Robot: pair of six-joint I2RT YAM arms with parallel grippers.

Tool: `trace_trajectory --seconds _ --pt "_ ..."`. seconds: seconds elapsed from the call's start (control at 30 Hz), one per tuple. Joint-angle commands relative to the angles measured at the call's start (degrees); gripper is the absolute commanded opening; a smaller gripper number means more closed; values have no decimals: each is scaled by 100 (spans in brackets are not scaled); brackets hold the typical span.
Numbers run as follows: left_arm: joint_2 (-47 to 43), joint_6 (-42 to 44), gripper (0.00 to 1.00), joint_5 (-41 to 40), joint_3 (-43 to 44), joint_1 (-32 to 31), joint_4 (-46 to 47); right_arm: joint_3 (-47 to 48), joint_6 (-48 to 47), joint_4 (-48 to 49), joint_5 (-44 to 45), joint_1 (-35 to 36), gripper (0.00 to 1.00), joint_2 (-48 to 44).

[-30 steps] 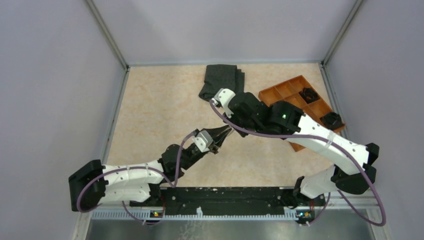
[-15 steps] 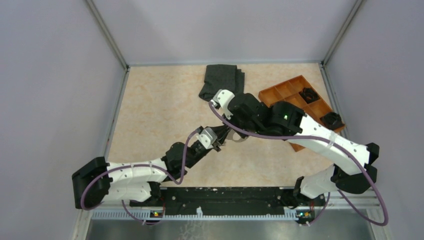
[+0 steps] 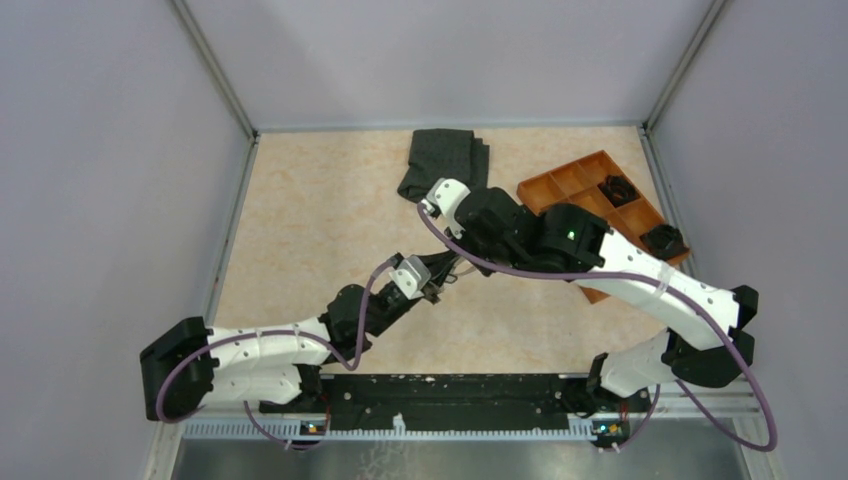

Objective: Remove the keys from the keyring
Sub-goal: Remove the key from the keyring.

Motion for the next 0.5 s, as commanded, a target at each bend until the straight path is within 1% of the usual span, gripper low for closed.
trace_trajectory --seconds 0.0,0.17,0.47 --pt "-170 42 0 44 -11 1 215 153 58 102 480 58 0 -95" --pt "-253 51 0 113 -94 1 358 -272 119 145 583 -75 0 -278" --pt "-282 51 0 132 -238 1 686 -823 165 333 402 -386 0 -521"
